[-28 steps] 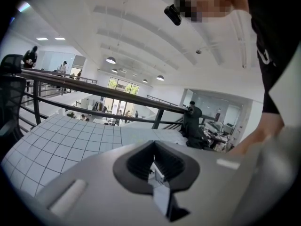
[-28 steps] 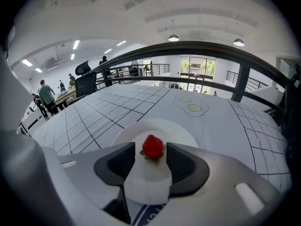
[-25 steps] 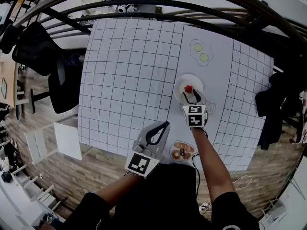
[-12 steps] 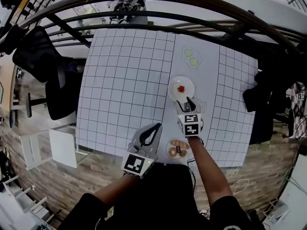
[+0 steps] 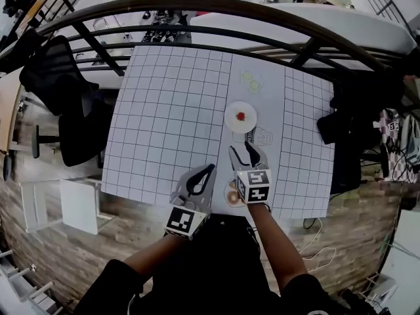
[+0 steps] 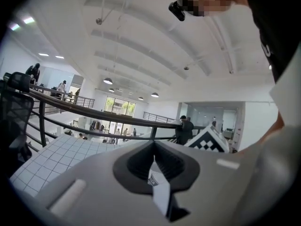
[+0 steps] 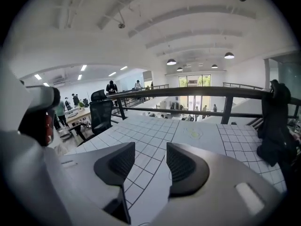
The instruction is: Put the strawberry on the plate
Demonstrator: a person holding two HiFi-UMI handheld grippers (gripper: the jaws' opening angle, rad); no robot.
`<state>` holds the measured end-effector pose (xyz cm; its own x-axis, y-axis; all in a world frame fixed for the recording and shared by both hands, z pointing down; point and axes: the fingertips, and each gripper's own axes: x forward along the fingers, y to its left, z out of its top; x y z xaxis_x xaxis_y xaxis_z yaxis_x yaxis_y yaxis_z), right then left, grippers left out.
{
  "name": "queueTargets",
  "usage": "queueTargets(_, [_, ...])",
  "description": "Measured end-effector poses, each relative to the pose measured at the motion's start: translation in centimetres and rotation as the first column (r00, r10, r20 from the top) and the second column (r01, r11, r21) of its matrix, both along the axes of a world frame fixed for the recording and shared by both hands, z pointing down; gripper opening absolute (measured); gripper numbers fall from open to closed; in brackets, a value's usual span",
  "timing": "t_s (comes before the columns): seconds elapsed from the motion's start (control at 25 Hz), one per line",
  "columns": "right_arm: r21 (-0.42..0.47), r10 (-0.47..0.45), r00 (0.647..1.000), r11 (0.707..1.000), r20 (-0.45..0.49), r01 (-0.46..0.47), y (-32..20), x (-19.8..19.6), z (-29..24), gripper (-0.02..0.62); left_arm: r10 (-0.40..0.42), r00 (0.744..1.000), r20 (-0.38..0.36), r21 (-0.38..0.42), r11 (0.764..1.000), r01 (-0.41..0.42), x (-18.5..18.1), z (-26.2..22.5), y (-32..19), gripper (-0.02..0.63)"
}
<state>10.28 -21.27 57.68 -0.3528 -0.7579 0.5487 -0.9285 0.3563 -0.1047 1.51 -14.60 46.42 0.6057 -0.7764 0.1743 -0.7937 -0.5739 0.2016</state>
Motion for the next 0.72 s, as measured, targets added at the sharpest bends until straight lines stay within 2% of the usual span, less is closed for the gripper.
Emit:
queueTargets(0.12, [0.046, 0.002, 1.000, 0.999, 0.026, -0.003, 2.9, -1.2, -3.0, 0.197, 0.003, 1.000, 0.013, 0.050, 0.999, -0.004, -0.7, -1.5, 2.1, 0.009])
queueTargets(0.28, [0.113, -0.003, 1.000, 0.994, 0.011, 0.002, 6.3, -2.3, -6.7, 0.186, -0.001, 1.000, -0.023, 0.086, 0.996, 0.003, -1.8, -3.7, 5.1, 0.009])
queueTargets(0.44, [0.172, 0.011, 1.000, 0.985, 0.020, -0.014, 9.9, -2.5, -9.8, 0.172, 0.002, 1.000, -0.027, 0.131, 0.991, 0.001, -2.3, -5.1, 8.4, 0.009])
queueTargets(0.64, [0.204, 0.035, 0.999, 0.978, 0.034, -0.041, 14.7, -2.2, -11.7, 0.116, 0.021, 0.999, -0.027, 0.130, 0.991, -0.017, -1.7, -5.3, 12.1, 0.009])
queueTargets(0.72, [0.216, 0.045, 0.998, 0.975, 0.047, -0.054, 16.6, -1.6, -12.4, 0.069, 0.019, 0.999, -0.029, 0.127, 0.992, -0.015, -1.0, -5.4, 13.5, 0.009])
